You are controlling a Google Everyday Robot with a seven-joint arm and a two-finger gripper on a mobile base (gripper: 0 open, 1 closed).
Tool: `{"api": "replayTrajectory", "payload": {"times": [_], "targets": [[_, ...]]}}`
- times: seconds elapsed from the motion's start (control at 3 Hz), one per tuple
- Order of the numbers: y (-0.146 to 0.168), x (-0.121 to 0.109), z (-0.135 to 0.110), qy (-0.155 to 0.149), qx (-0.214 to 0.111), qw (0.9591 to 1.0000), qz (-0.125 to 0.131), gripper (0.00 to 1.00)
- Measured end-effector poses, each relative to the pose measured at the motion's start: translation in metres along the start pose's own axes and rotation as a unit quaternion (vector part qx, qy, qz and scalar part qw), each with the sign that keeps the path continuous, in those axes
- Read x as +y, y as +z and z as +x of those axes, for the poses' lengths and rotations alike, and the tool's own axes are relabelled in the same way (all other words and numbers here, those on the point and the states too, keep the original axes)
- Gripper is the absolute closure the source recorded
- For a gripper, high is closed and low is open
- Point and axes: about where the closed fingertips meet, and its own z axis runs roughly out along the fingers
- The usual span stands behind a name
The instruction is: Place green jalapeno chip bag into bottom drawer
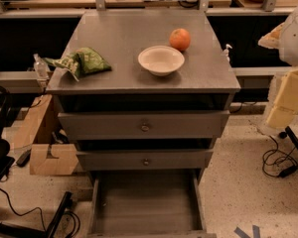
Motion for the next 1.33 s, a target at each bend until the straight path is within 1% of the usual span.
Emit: {"api": "replayTrajectory", "payload": {"times": [0.33,0.67,1.0,1.33], "targets": [[0.0,0.0,0.0,0.0,0.0,1.0,0.0,0.0],[0.012,-0.023,-0.022,-0.025,-0.022,0.9993,0.016,0.0],[0.033,-0.067,-0.065,-0.089,-0.054,0.9937,0.042,0.0],[0.053,-0.104,-0.113,-0.142,-0.101,0.9815,0.079,0.0]]}}
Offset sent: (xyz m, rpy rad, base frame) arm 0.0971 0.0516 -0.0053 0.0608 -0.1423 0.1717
